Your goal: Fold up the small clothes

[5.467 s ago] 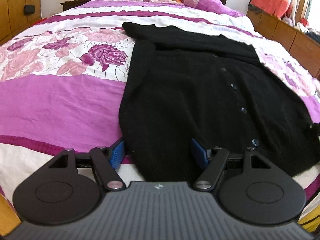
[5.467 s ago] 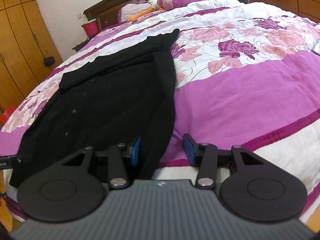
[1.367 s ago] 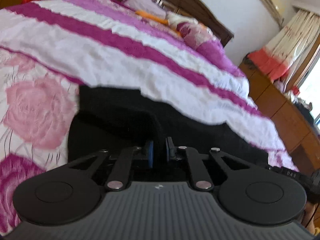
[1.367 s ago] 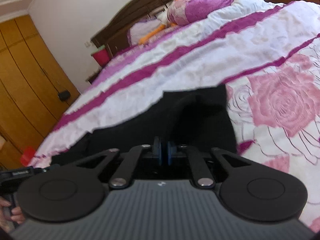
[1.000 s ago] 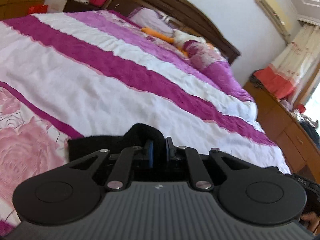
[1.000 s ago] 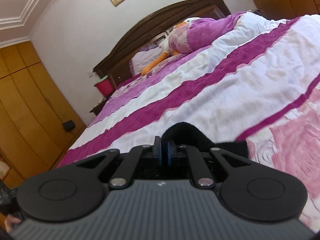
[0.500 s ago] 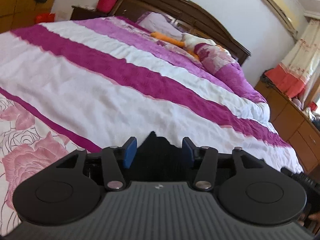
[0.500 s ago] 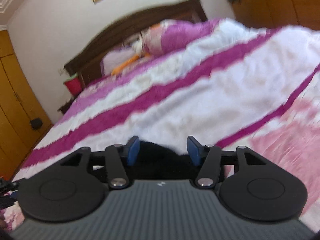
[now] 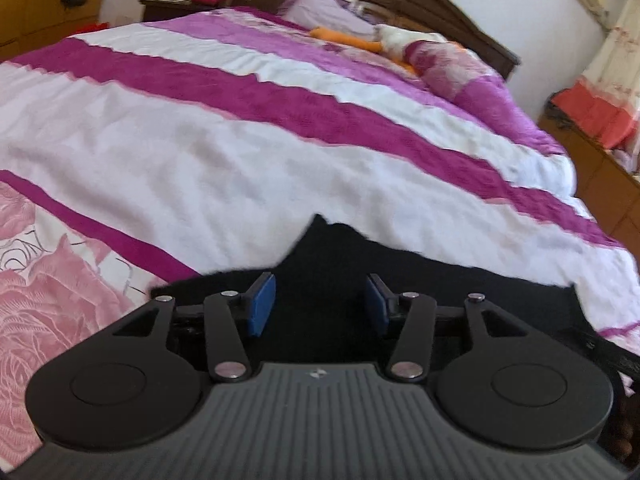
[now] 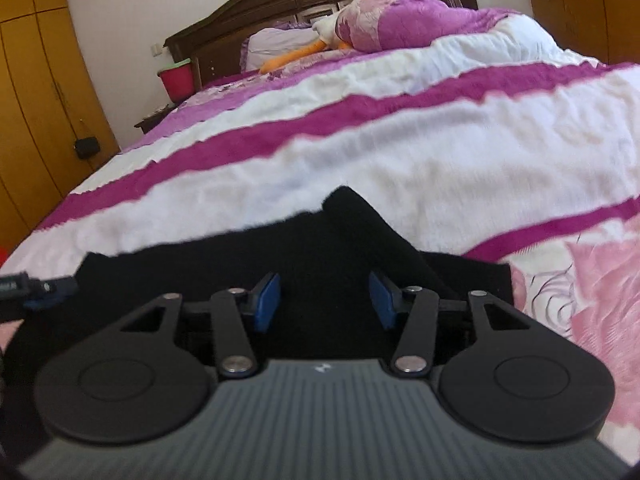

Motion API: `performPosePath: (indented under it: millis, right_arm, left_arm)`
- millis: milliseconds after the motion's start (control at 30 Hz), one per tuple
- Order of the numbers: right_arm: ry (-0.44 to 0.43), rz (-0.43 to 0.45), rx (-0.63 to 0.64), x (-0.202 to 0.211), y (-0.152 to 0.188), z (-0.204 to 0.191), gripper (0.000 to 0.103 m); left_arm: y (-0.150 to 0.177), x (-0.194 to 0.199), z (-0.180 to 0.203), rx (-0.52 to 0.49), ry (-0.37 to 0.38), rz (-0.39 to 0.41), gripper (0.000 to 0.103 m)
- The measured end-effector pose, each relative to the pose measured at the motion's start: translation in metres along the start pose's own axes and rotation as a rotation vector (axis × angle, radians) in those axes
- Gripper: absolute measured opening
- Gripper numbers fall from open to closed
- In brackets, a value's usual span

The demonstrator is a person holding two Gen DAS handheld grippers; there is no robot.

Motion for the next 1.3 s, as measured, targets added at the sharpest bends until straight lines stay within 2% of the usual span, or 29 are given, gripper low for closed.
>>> performPosePath:
  millis: [333,500,700,900,1167,1300]
  right_arm:
    - [-0.012,0.023,0.006,-0.001,0.005,0.001,0.052]
    - [-0.013,0.027,0.005,-0.002,0.005,0.001,0.052]
    - [-0.014,0.025,-0.014,0.006,0.001,0.000,0.052]
    - [-0.014,0.066,-0.042,0.050,0.001,-0.001,0.053]
    - [0.041,0.130,-0.100,0.123,0.021,0.029,0.055]
    - [0.056,0.092,-0.105,0.132,0.039,0.043,0.055]
  left_arm:
    - [0.003,0.004,0.005,-0.053,-0.043,-0.005,0.056]
    - [0.006,0.020,0.012,-0.112,-0.086,-0.017,0.056]
    - [0.006,0.044,0.013,-0.116,-0.104,-0.041,0.056]
    - [0.012,0.084,0.008,-0.101,-0.067,-0.036,0.056]
    - [0.048,0.130,-0.013,-0.065,-0.024,-0.025,0.057]
    - [0.067,0.133,-0.017,-0.061,-0.001,-0.043,0.057]
Point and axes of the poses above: each gripper's, at about its wrist camera, not at the fingertips, and x roughly against the way its jaws point, z to its right, y to its underside, the point moved 4 cm from there along -x, roughly the way its jaws point, and after that the axes turned 5 degrees about -z, right-handed, at the moved point
